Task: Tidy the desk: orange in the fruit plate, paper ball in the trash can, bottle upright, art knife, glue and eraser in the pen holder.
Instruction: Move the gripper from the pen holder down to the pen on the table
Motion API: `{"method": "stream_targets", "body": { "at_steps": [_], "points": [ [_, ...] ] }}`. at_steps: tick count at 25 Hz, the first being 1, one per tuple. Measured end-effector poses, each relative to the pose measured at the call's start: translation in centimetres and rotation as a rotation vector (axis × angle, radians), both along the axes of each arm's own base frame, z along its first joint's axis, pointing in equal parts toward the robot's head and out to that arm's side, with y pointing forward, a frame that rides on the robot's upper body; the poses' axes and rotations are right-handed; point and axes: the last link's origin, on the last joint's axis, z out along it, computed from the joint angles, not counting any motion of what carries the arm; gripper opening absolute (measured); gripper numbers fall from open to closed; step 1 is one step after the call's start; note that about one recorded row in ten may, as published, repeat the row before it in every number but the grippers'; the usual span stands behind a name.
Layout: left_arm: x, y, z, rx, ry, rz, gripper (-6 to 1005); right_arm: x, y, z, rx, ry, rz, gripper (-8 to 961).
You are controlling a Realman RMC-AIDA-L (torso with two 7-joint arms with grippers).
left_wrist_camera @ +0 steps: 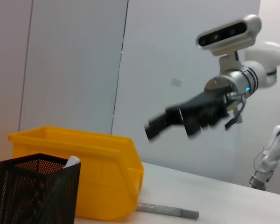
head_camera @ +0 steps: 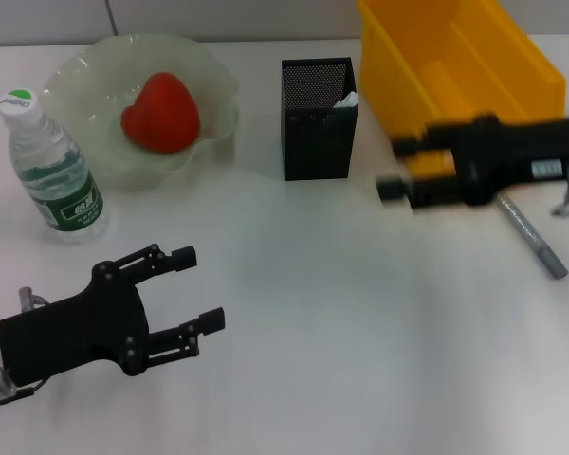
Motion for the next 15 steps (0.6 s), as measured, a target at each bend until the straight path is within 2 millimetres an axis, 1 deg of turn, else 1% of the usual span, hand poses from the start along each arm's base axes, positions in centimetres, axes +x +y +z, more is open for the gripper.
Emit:
{"method": "stream_targets", "body": {
  "at_steps": [4, 11, 15],
  "points": [
    [0.2, 0.1, -0.1, -0.012, 0.006, -0.012, 802, 0.9, 0.2, 0.1, -0.077, -0.213, -0.106, 739],
    [0.4, 0.4, -0.2, -0.014, 0.007, -0.022, 802, 1.0, 0.8, 1.1, -0.138, -0.423, -0.294, 738],
    [0.7, 0.7, -0.3, -0.014, 0.005, -0.031, 802, 1.3, 1.4, 1.5, -0.130, -0.534, -0.395, 738]
  ]
}}
